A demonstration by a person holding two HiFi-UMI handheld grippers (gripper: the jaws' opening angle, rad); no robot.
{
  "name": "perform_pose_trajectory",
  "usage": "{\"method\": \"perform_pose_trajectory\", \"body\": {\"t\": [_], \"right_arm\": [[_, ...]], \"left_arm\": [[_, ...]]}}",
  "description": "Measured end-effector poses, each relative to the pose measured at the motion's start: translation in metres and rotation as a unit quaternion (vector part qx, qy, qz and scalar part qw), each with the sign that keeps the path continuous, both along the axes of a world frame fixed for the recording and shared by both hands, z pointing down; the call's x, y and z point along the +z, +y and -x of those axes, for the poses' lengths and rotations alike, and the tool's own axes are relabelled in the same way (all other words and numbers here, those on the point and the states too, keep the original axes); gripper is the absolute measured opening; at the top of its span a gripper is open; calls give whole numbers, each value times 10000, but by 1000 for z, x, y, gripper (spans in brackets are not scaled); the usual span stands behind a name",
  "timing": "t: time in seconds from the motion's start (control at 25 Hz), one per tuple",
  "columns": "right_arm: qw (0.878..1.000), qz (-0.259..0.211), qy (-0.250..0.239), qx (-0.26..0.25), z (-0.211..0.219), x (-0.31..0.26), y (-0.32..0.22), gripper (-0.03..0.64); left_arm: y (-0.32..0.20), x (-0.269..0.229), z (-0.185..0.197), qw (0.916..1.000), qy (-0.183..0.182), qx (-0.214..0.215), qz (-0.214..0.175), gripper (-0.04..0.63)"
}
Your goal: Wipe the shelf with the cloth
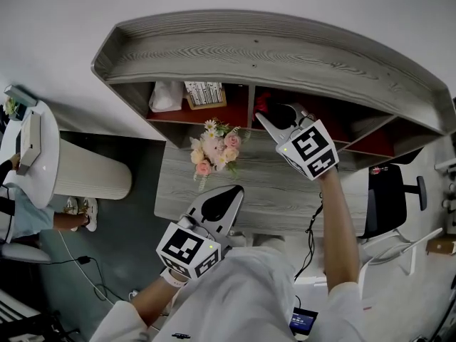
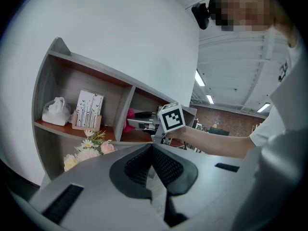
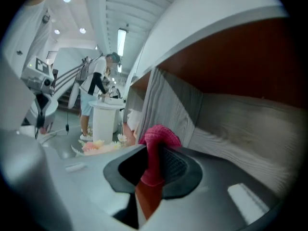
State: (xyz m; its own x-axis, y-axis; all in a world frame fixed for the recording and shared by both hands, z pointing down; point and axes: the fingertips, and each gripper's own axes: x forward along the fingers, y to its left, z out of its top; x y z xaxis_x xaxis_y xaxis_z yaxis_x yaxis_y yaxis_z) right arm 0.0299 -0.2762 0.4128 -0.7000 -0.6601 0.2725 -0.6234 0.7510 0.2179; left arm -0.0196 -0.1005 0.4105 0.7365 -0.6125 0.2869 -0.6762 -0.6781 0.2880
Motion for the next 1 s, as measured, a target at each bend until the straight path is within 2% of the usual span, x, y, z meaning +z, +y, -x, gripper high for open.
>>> {"method": "perform_pose_trajectory", "body": {"t": [0.12,0.2,0.4,0.6,0.84,1.0], "right_arm": [[9937,77,1107,-134,4,31,-1,81],[9890,169,1450,-245,4,45,-2,81],[9817,90,1882,-258,2,50,-16,81],[9753,-44,2207,22,-3,57,-41,81],[9751,207,2183,336,-7,61,-57,81],[9647,284,2566,514,-17,64,-57,81]], "left_arm": [[-1,-1,-1,10000,-1,2,-14,6],[-2,-3,-1,10000,-4,3,-23,6],[-4,2,-1,10000,-23,-32,28,6],[-8,0,-1,10000,-38,-45,3,6],[-13,-3,3,9999,-39,-140,-32,6],[-10,-4,4,9998,3,-172,-34,6]]}}
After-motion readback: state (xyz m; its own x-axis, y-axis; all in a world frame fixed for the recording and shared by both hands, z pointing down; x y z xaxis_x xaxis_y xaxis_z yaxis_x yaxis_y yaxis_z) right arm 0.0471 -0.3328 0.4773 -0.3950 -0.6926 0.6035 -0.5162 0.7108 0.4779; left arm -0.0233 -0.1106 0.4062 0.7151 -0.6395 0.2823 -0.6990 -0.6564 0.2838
